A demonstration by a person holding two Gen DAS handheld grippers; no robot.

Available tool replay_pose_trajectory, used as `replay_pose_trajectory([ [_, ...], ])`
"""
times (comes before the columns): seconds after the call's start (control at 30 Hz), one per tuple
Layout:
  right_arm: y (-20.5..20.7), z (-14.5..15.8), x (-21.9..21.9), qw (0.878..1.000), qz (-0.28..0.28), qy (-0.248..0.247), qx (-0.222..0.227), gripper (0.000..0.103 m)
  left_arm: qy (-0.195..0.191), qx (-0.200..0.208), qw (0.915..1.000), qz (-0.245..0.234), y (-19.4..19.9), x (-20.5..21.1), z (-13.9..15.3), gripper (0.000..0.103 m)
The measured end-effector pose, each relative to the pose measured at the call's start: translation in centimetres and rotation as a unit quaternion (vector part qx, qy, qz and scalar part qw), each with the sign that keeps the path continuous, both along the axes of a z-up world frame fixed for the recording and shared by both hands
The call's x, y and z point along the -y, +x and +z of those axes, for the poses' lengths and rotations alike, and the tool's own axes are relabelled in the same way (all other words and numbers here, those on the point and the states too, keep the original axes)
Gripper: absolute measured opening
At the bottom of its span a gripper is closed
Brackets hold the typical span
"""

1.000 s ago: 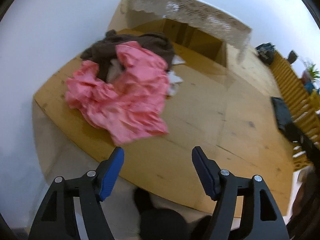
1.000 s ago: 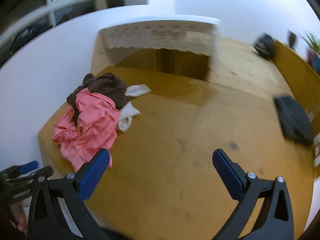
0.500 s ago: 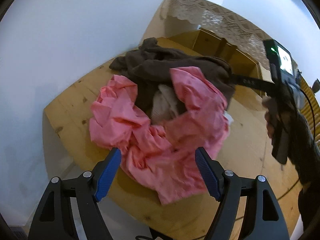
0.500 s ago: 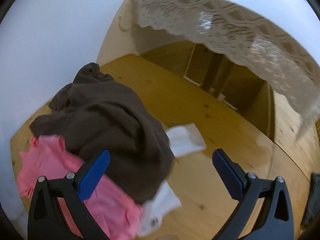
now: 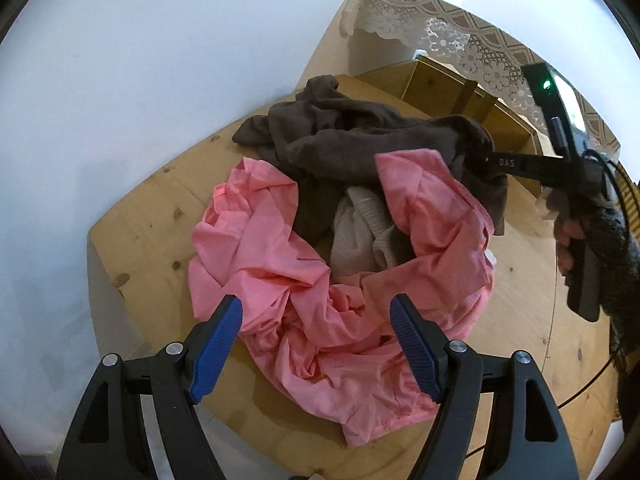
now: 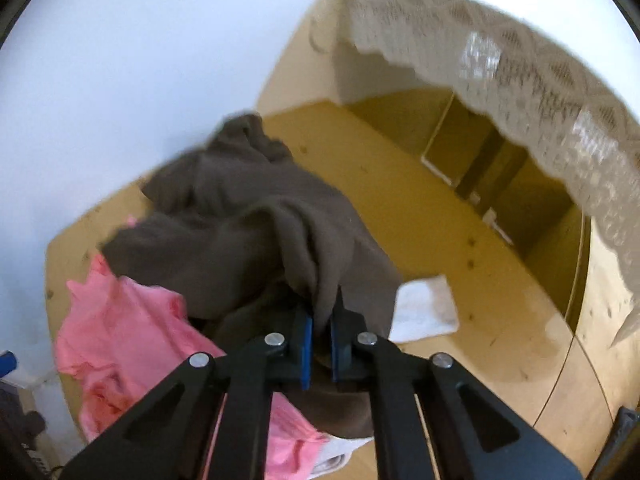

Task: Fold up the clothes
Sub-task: 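Grasp the brown garment with the right gripper and lift it off the pile, then lay the brown garment on the open table and open the right gripper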

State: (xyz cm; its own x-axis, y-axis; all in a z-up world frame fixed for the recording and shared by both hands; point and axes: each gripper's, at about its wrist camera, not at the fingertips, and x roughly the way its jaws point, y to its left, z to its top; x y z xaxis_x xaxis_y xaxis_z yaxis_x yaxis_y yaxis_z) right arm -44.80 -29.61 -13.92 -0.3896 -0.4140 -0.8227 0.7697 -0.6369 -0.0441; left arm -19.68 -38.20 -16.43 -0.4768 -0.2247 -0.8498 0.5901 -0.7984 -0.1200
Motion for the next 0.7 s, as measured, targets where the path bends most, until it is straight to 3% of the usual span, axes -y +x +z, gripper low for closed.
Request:
replay_pose_trajectory([
  [0.23, 2.0, 10.4, -1.4, 0.997, -0.007, -0.063, -0.053, 0.005, -0.018, -0.011, 0.9997, 0.011, 2.1, -0.9, 2.5, 0.075],
  [0.37, 3.4, 17.2, -4.9, 0.990, -0.028, -0.111, -0.085, 0.004, -0.033, -0.022, 0.9990, 0.020, 3.7, -1.7, 4.8, 0.075],
  [0.47, 4.7, 23.1, -9.2, 0.982, -0.044, -0.150, -0.105, 0.004, -0.044, -0.028, 0.9983, 0.024, 4.8, -2.4, 6.6, 0.075],
  [0.6, 9.4, 29.0, -16.9, 0.973, -0.055, -0.167, -0.150, 0.004, -0.061, -0.047, 0.9969, 0.016, 6.1, -4.3, 9.3, 0.075],
  [0.7, 13.4, 30.1, -25.0, 0.970, -0.084, -0.161, -0.160, 0.004, -0.070, -0.059, 0.9958, -0.002, 6.8, -6.4, 10.9, 0.075],
])
